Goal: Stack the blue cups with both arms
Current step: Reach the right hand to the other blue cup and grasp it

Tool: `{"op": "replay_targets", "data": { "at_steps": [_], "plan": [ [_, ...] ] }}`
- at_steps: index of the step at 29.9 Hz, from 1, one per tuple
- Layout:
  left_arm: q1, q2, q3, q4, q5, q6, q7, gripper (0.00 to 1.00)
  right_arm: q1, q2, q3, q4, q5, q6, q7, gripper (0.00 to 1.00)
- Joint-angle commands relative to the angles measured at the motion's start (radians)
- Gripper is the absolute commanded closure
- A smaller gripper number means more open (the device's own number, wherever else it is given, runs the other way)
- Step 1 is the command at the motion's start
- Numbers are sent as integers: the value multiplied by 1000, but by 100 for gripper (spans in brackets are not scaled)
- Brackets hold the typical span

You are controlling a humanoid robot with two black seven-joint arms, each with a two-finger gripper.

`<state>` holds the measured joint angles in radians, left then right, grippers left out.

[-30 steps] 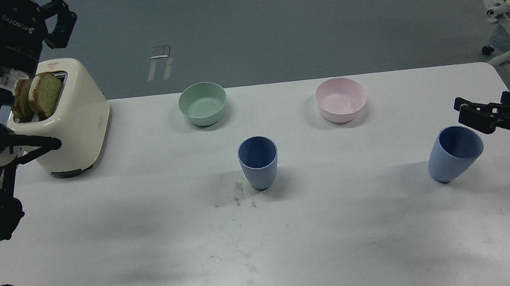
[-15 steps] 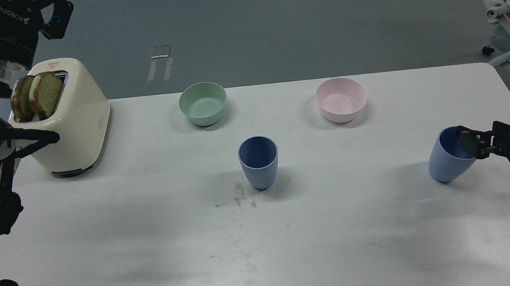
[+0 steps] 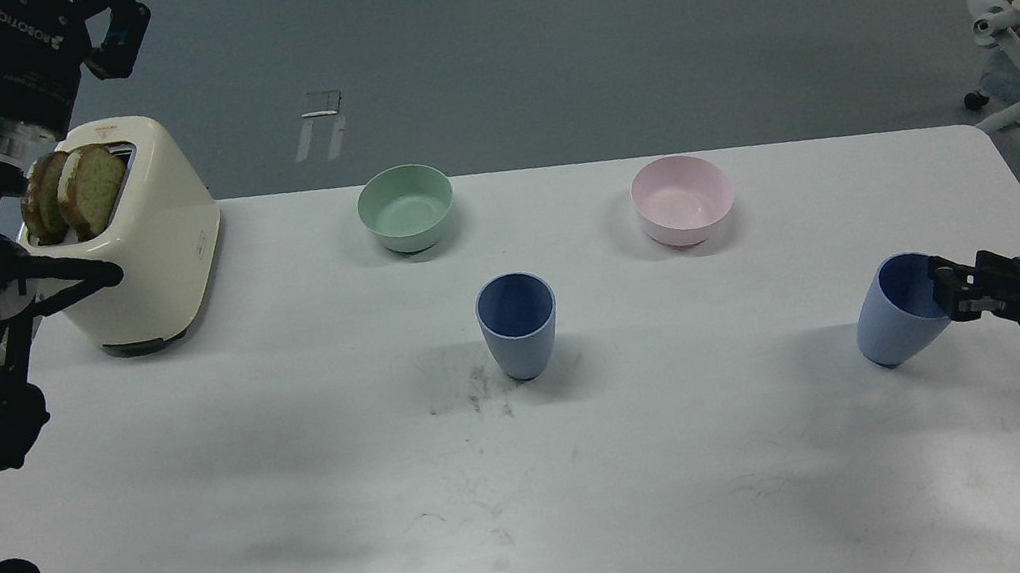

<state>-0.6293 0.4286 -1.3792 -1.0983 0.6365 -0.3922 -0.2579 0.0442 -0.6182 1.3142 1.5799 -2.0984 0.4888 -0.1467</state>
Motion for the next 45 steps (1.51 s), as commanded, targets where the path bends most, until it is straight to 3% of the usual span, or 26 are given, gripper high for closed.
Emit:
{"op": "replay_targets", "data": {
  "at_steps": [1,13,28,45],
  "plan": [
    [-7,2,-1,0,0,-1,2,2,2,0,-20,-1,0,0,-7,61],
    [-1,5,-3,0,0,-2,0,2,3,2,-26,-1,0,0,-7,65],
    [-3,9,-4,0,0,-2,0,2,3,3,-26,0,1,0,-7,63],
    [-3,9,-4,0,0,-2,-1,2,-10,5,-27,-1,-6,0,-8,83]
  ]
}}
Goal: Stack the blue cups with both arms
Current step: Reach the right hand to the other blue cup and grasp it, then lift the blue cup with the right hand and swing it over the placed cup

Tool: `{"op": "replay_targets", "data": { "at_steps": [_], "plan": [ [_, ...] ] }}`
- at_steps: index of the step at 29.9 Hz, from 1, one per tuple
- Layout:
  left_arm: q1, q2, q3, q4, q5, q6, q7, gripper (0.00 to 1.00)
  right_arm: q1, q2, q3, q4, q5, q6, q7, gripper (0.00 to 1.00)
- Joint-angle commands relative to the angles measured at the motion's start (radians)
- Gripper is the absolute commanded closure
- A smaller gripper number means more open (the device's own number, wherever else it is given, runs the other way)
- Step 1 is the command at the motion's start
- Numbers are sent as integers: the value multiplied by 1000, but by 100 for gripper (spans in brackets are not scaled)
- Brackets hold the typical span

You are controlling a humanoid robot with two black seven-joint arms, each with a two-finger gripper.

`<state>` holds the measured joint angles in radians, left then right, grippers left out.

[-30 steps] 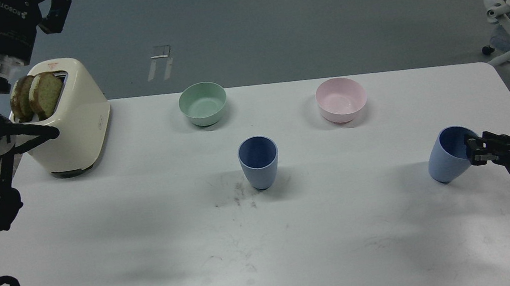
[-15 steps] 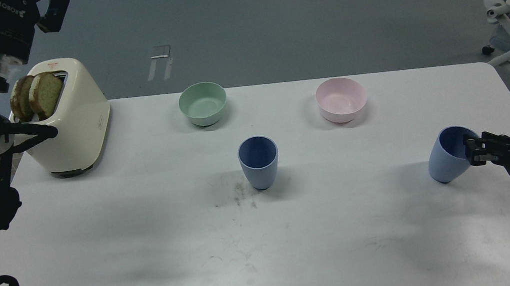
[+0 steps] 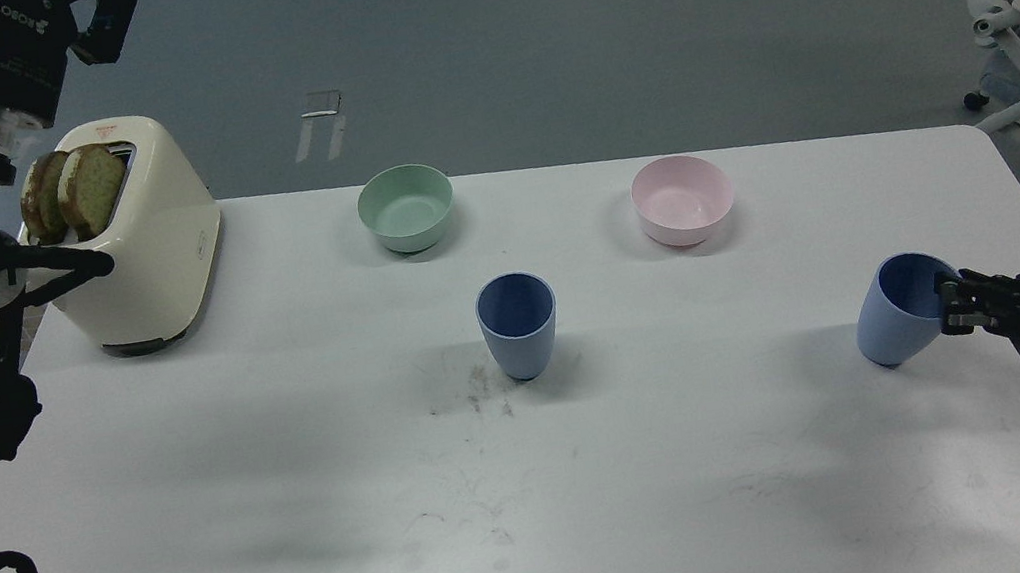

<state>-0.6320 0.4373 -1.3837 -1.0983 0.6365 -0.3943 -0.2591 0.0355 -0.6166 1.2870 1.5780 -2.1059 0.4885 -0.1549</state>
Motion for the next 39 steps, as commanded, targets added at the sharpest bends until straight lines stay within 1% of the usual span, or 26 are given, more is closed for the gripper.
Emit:
{"op": "replay_targets", "data": {
  "at_steps": [1,5,6,7,15,17,20,22,25,26,28,30,32,34,36,39],
  "plan": [
    [0,1,0,0,0,0,0,2,0,3,0,0,0,0,0,84],
    [0,1,0,0,0,0,0,2,3,-2,2,0,1,0,0,97],
    [0,1,0,0,0,0,0,2,3,-2,2,0,1,0,0,97],
    [0,1,0,0,0,0,1,2,4,-2,2,0,1,0,0,100],
    [-3,3,0,0,0,0,1,2,26,0,21,19,21,0,2,100],
    [-3,4,0,0,0,0,1,2,76,0,35,28,32,0,9,100],
    [-3,8,-1,0,0,-1,1,2,179,0,38,39,113,0,9,100],
    [-3,8,0,0,0,-1,1,2,311,11,28,39,168,0,0,100],
    [-3,8,0,0,0,-1,1,2,428,23,9,37,170,0,-2,100],
    [-3,8,0,0,0,-1,1,2,457,37,-4,36,172,0,-2,100],
    [-3,8,0,0,0,-1,1,2,573,107,-90,34,175,0,-3,100],
    [-3,8,0,0,0,-1,3,2,638,152,-164,34,175,0,-5,100],
    [-3,9,2,0,0,-3,3,2,690,204,-239,33,175,0,-20,100],
    [-3,9,2,0,0,-1,3,2,719,247,-290,33,175,0,-32,100],
    [-3,12,2,0,0,-3,3,2,759,317,-377,25,173,0,-47,100],
    [-1,20,2,0,0,-5,3,2,773,347,-445,11,172,0,-49,100]
  ]
}}
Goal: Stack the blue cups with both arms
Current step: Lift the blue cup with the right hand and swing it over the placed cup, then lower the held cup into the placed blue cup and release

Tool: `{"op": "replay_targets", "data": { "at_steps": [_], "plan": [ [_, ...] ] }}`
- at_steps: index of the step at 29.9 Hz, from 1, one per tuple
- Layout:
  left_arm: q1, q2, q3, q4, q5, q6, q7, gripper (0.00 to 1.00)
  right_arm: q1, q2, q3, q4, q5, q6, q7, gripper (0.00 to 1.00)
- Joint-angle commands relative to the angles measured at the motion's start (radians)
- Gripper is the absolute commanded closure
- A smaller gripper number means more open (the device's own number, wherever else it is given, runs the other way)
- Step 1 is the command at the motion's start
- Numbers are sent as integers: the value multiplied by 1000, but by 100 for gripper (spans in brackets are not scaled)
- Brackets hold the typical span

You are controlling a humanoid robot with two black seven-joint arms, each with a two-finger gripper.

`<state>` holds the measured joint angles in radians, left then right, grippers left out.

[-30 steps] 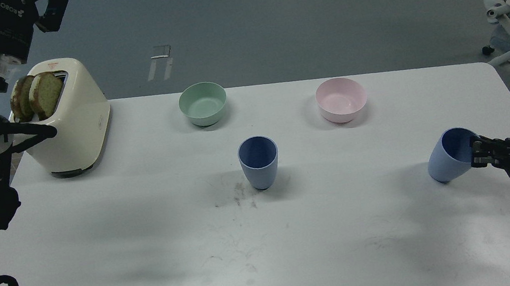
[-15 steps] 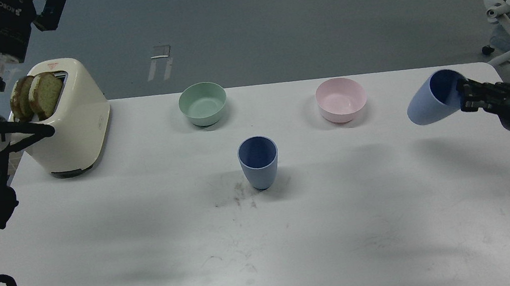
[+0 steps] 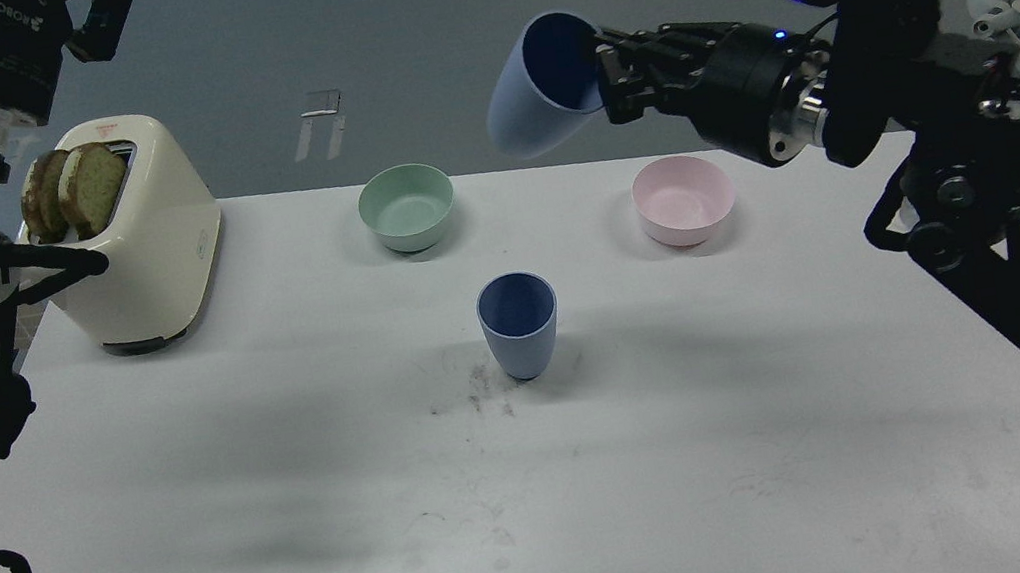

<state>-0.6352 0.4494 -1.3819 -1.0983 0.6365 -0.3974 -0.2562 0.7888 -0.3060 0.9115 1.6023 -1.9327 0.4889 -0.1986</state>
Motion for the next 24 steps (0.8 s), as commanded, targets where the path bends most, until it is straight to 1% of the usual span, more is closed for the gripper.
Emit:
{"op": "replay_targets", "data": {
  "at_steps": [1,5,10,15,19,24],
  "plan": [
    [3,11,0,0,0,-1,0,2,23,41,-83,-16,0,0,-5,100],
    [11,12,-2,0,0,-1,-2,2,33,48,-163,-57,-2,0,-5,100],
    [11,11,0,0,0,2,-1,2,47,48,-207,-100,-2,0,-5,100],
    [9,11,0,0,0,0,0,2,38,48,-223,-96,3,0,-5,100],
    [11,12,-2,0,0,0,-2,2,38,48,-279,-94,5,0,-5,100],
    [12,14,-3,0,0,-3,-2,2,23,48,-283,-90,3,0,-5,100]
  ]
}}
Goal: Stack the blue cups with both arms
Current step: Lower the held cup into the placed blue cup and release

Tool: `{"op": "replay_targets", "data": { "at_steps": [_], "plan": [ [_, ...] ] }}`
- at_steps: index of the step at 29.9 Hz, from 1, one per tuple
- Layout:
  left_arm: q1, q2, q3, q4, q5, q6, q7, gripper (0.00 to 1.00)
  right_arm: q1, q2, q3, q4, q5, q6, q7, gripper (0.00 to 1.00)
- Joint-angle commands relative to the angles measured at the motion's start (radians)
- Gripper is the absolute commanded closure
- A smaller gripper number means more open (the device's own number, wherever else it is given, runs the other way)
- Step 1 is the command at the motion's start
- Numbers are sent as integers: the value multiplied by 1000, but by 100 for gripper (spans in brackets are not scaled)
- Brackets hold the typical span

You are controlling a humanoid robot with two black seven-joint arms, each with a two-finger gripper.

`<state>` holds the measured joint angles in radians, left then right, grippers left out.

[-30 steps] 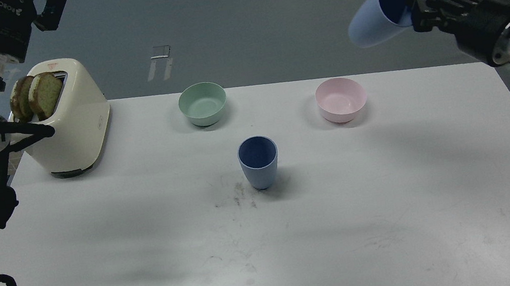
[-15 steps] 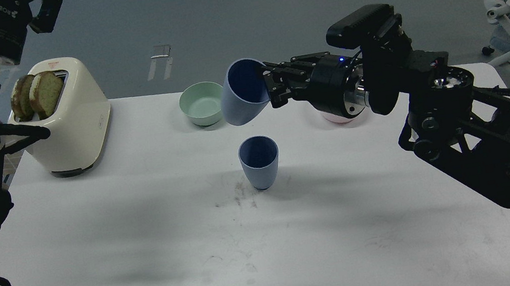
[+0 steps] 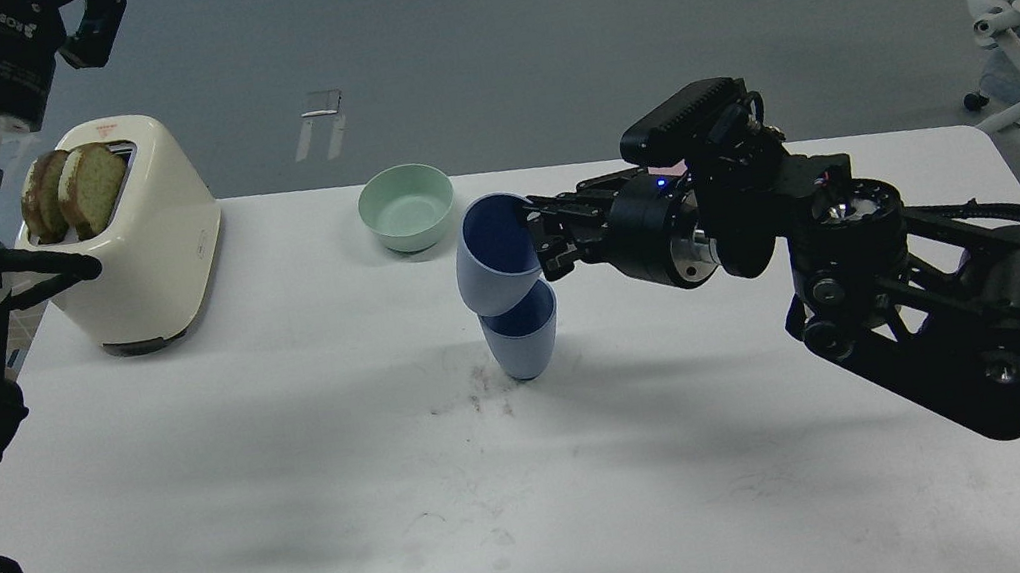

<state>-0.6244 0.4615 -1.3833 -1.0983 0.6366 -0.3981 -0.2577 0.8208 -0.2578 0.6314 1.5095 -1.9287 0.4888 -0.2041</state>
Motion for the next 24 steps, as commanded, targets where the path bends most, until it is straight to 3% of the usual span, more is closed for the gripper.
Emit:
{"op": "replay_targets", "data": {
  "at_steps": [1,22,24],
  "plan": [
    [2,2,0,0,0,-2,0,2,-11,0,-2,3,-1,0,0,100],
    [0,-1,0,0,0,-1,0,2,-42,-11,-4,-11,-10,0,-4,100],
    [0,-1,1,1,0,-1,0,2,-42,-11,-4,-17,-10,0,-6,88]
  ]
}}
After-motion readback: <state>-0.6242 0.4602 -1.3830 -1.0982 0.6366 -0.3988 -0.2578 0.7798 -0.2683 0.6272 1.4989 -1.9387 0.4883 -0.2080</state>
